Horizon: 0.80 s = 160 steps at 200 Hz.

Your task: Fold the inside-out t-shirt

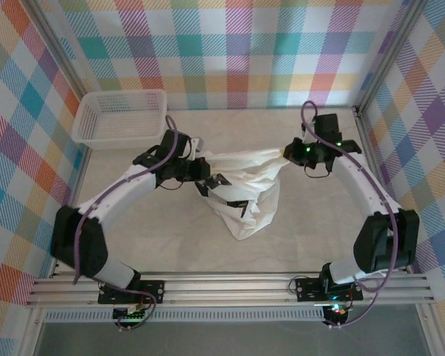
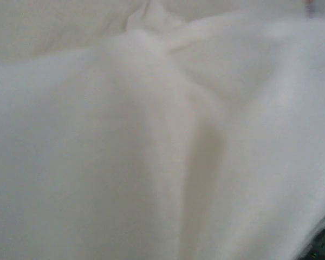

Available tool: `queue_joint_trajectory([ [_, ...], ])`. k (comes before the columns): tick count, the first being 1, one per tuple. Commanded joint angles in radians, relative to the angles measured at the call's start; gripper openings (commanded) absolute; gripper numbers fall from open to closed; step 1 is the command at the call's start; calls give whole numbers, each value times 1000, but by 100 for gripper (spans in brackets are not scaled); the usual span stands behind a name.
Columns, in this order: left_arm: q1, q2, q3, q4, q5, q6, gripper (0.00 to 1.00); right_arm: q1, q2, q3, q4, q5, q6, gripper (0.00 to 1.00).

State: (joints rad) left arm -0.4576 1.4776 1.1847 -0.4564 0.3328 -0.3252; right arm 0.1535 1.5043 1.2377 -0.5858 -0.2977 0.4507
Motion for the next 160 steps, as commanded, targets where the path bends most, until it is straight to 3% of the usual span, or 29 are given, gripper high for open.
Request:
queue_joint_trajectory([
  [1,29,-46,-58,-84,-66,22,0,-20,78,-38,-34,45,-41,11],
  [9,28,-51,-69,-79,-60,16,0,-19,88,-40,-40,-8,-45,19],
  [26,28,-43,-73,-69,-54,5,0,-16,48,-49,-18,-79,-65,26],
  [47,28,-11,-62,-64,-85,5,0,1,-30,-98,69,-105,-118,10],
  [53,28,7,-51,-81,-117,5,7,9,-37,-106,77,-93,-118,8],
  [66,28,36,-36,-97,-156,16,34,31,-29,-103,66,-93,-119,13],
  [75,28,30,-42,-80,-169,16,55,60,-19,-105,67,-86,-107,31],
  [82,27,16,-49,-67,-187,9,63,92,-12,-112,75,-71,-92,45],
  [98,-6,-18,-45,-47,-249,15,66,169,22,-126,101,-13,-66,56],
  [122,-122,-2,11,-36,-309,42,66,210,134,-87,98,90,18,60],
  [143,-171,110,80,-47,-280,43,68,211,226,-36,135,89,34,61],
  [160,-173,219,132,-50,-304,31,74,213,281,20,132,64,22,54],
])
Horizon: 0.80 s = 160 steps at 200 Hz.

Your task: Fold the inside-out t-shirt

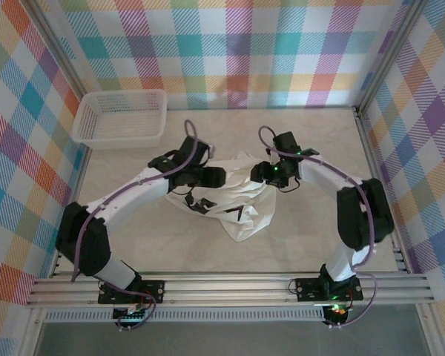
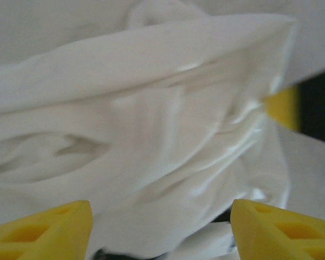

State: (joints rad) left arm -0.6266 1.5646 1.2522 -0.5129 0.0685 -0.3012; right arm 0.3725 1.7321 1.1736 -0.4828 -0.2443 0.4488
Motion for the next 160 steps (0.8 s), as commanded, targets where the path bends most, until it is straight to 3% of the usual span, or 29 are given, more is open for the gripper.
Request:
queue_joint_trajectory([
  [1,-4,137,67,7,-42,8,74,-5,57,87,28,10,22,53],
  [16,9,238,134,5,-34,10,77,-4,90,127,5,5,3,39],
  [29,14,324,198,5,-12,12,77,-4,92,141,-14,-13,-14,13],
  [41,20,389,245,-2,-1,3,75,-5,66,137,-16,-36,-26,0],
  [52,28,420,275,-10,18,-9,61,-5,19,122,-19,-40,-34,0],
  [66,46,399,277,3,51,-30,22,-14,-54,86,-17,-15,-32,0],
  [77,68,341,270,8,73,-47,0,-28,-123,28,6,12,-18,0],
  [100,124,175,228,25,135,-85,0,-40,-257,-193,99,80,22,0],
  [129,132,11,161,38,240,-24,0,-18,-245,-376,129,2,74,0],
  [142,123,-35,113,23,261,26,0,-13,-249,-370,100,-49,57,12],
  [160,113,-87,36,-1,251,78,0,-4,-313,-324,81,-85,-6,36],
])
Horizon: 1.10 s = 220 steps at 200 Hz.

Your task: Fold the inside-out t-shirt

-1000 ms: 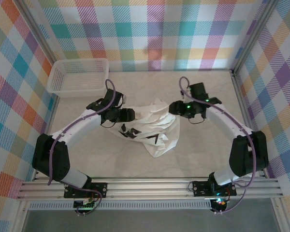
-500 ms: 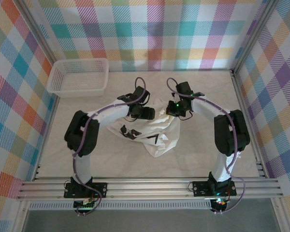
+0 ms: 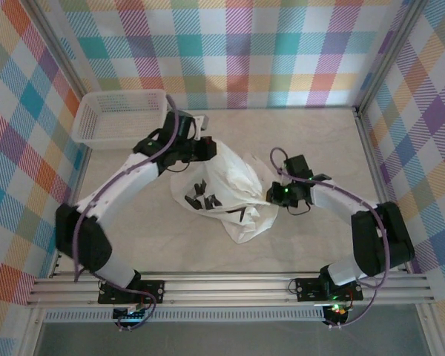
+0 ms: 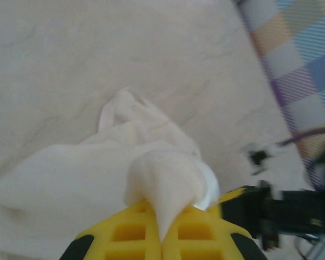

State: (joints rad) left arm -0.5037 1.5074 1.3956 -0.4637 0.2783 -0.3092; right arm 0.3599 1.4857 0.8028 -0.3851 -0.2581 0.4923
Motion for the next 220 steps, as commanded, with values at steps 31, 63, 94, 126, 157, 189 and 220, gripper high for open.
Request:
queue_joint_trajectory([
  [31,-16,-93,-204,-58,11,88,0,78,-126,147,35,-94,-273,62],
  [63,-17,-120,-215,-55,-30,42,0,197,-53,252,80,-117,-462,69],
  [94,-17,-124,-184,-55,-29,0,0,263,20,198,280,-93,-639,82],
  [126,-16,-151,-125,-71,-42,1,0,283,133,243,323,113,-638,84],
  [157,5,-200,-94,-104,-151,18,0,280,145,282,271,291,-630,34],
  [189,57,-148,-46,-138,-323,81,0,269,12,287,138,16,-614,0],
  [220,114,10,-28,-3,-424,174,0,141,-151,259,267,-536,-273,0],
])
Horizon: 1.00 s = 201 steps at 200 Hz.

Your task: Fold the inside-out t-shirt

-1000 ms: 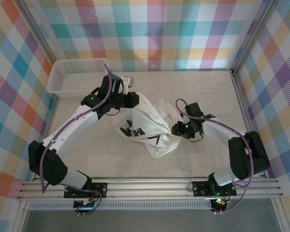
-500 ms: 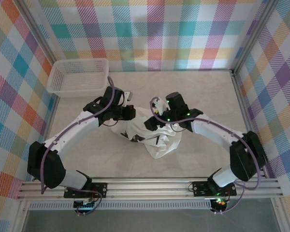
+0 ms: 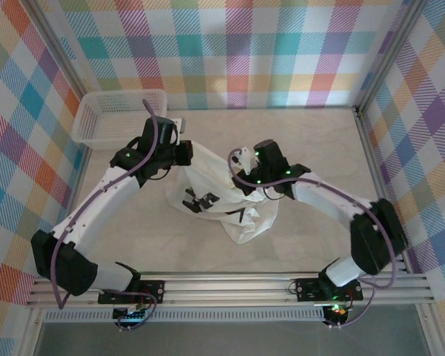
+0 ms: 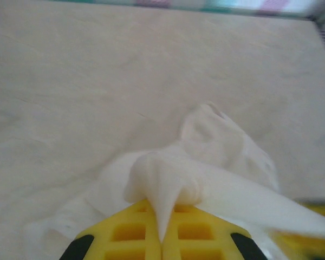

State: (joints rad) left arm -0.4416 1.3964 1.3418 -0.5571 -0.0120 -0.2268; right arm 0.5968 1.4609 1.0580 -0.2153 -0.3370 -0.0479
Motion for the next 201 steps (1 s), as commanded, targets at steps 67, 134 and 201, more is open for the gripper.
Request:
queue_joint_trajectory([
  [67,109,109,-83,348,155,-97,63,-237,-91,78,219,-536,649,0],
  [134,-161,-156,-256,242,269,154,63,-246,-8,150,163,-626,625,0],
  [201,-268,125,-71,348,144,46,15,-235,-18,152,70,-538,622,0],
])
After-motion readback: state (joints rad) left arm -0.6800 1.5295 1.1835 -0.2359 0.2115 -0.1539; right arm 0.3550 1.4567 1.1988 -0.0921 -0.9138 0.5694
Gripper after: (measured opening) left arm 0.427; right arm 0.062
